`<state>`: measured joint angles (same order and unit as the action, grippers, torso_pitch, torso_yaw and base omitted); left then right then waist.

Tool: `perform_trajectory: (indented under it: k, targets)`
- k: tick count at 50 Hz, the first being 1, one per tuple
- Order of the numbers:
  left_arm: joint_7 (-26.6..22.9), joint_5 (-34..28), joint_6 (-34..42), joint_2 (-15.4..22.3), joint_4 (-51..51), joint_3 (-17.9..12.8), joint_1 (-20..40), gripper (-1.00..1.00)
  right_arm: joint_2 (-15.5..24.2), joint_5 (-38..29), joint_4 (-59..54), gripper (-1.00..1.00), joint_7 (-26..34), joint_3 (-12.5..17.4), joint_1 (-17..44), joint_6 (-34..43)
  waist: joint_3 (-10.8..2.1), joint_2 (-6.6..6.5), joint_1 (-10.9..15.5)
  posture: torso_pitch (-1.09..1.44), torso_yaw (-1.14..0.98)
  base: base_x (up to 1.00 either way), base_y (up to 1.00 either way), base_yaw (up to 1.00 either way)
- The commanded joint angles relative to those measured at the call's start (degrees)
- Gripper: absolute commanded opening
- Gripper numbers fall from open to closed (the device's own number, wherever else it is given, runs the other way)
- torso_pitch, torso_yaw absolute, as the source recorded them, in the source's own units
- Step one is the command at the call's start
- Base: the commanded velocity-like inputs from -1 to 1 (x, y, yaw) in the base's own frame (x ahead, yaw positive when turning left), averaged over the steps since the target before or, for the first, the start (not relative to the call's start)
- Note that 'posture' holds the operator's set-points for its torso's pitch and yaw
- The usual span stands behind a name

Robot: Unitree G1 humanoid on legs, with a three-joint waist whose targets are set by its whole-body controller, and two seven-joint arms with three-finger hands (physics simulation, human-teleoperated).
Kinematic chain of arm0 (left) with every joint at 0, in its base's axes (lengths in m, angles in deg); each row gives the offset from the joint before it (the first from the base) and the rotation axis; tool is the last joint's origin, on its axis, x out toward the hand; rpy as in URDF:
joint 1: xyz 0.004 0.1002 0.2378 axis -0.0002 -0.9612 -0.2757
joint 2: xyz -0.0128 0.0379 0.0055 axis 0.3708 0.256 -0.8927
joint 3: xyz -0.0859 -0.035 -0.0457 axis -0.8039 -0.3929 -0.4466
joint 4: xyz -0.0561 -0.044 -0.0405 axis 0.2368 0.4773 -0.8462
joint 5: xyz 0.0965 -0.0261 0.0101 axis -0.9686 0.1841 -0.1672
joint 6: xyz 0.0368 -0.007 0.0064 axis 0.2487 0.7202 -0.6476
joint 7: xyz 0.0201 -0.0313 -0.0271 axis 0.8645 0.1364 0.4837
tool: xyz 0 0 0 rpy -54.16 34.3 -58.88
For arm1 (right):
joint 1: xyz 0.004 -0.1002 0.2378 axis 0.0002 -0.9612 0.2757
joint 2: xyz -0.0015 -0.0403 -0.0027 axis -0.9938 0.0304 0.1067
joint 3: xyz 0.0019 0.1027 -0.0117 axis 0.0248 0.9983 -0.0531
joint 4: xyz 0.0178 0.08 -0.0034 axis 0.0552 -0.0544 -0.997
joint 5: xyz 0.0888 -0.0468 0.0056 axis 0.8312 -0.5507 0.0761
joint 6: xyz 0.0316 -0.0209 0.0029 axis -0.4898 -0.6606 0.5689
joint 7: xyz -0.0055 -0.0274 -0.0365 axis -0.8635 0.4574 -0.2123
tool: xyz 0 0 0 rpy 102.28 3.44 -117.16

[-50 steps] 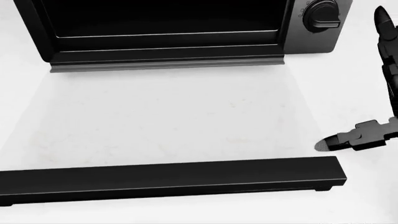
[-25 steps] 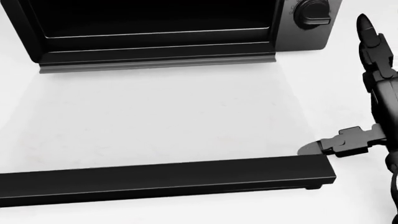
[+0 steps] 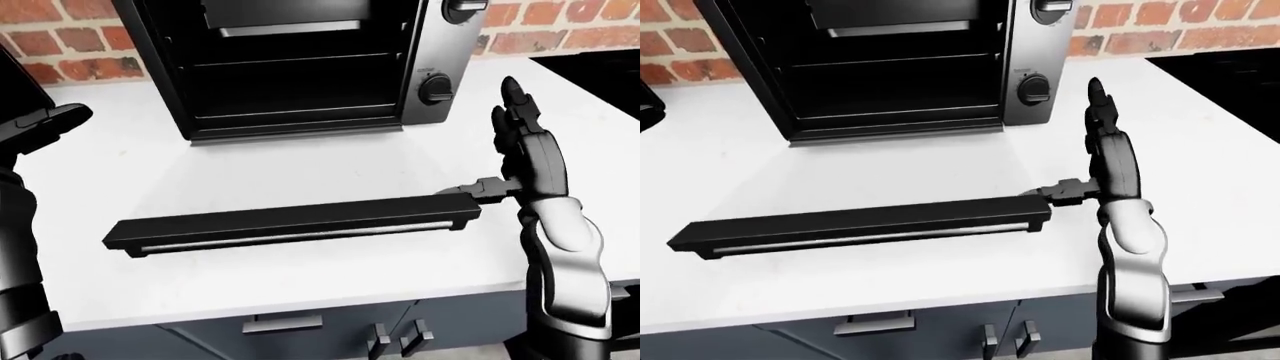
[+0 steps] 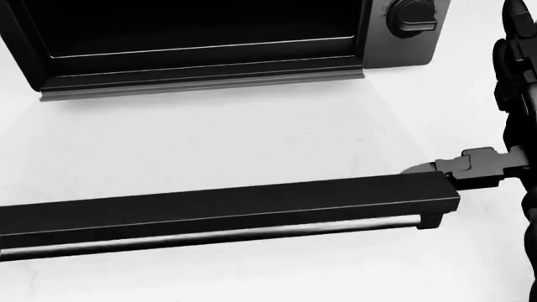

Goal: Close the toaster oven door.

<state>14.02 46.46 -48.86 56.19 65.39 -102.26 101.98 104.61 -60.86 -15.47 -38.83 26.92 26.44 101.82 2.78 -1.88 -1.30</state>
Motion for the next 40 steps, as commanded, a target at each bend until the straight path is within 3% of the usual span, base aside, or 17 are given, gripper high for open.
perform_trajectory:
  k: [1, 16, 30, 40]
  targets:
    - [-0.08, 0.03, -1.57, 1.33, -2.14, -0.60, 1.49, 1.00, 0.40, 2.87, 4.32, 1.00, -0.38, -0.99, 2.71, -2.20, -1.70, 0.13, 0.30, 0.00, 0.00, 0.00, 0.00, 0.00]
    - [0.47, -0.38, -2.08, 1.41, -1.59, -0.60, 1.45, 1.00, 0.79, 6.81, 5.83, 1.00, -5.48, -1.21, 5.70, 2.69, -1.56, 0.02, 0.22, 0.00, 0.00, 0.00, 0.00, 0.00]
    - [7.97, -5.31, -4.40, 2.52, 3.15, -0.61, 2.45, 1.00, 1.68, 7.73, 7.13, 1.00, -9.82, -1.92, 9.39, 7.01, -1.46, -0.12, 0.20, 0.00, 0.00, 0.00, 0.00, 0.00]
    - [9.09, -5.82, -4.29, 2.87, 3.82, -0.65, 2.28, 1.00, 2.35, 8.51, 7.18, 1.00, -10.68, -2.23, 11.60, 8.84, -1.44, -0.19, 0.20, 0.00, 0.00, 0.00, 0.00, 0.00]
